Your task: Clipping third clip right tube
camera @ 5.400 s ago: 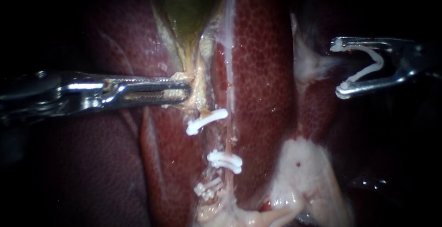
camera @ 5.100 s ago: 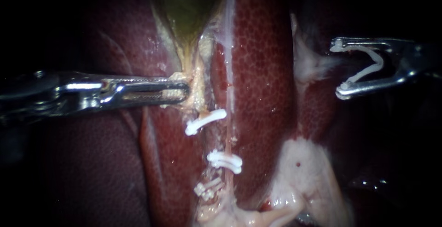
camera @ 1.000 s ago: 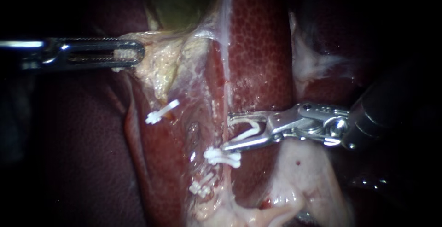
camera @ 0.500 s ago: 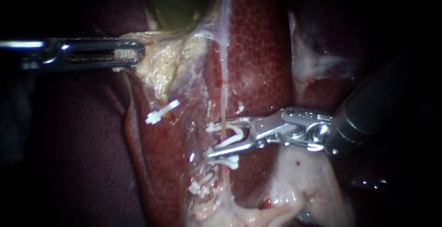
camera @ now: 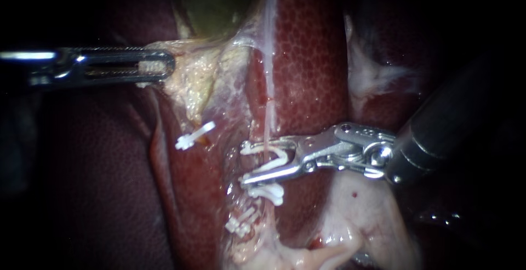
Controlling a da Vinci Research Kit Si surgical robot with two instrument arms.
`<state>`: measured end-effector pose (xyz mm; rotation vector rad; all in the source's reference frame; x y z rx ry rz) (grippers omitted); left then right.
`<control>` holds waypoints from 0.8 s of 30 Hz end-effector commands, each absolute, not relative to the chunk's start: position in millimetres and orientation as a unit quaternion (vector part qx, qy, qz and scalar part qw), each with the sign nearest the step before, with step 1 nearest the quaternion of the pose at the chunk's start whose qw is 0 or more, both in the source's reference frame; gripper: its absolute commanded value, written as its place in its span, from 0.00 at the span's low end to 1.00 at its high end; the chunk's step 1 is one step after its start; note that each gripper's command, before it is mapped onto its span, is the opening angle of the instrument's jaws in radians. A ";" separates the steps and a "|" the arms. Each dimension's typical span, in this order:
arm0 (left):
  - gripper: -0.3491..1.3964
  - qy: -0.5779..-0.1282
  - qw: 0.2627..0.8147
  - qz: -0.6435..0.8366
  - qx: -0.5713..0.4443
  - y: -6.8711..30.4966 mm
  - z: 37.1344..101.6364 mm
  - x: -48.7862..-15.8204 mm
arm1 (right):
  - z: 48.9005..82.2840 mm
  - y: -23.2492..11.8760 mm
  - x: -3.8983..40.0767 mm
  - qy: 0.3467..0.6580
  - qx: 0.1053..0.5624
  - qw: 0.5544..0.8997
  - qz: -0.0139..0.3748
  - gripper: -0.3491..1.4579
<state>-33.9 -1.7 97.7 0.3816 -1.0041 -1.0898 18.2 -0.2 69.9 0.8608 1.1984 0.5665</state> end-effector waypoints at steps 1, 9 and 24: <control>0.09 -0.455 0.721 -0.493 0.173 -1.7 97.7 -33.9 | 70.0 -0.2 18.2 0.539 0.387 0.704 0.255 0.47; 0.09 -0.455 0.721 -0.493 0.173 -1.7 97.7 -33.9 | 70.2 -0.1 17.9 0.539 0.387 0.704 0.254 0.38; 0.09 -0.454 0.721 -0.493 0.173 -1.8 97.7 -33.9 | 70.5 0.0 17.2 0.524 0.392 0.712 0.254 0.00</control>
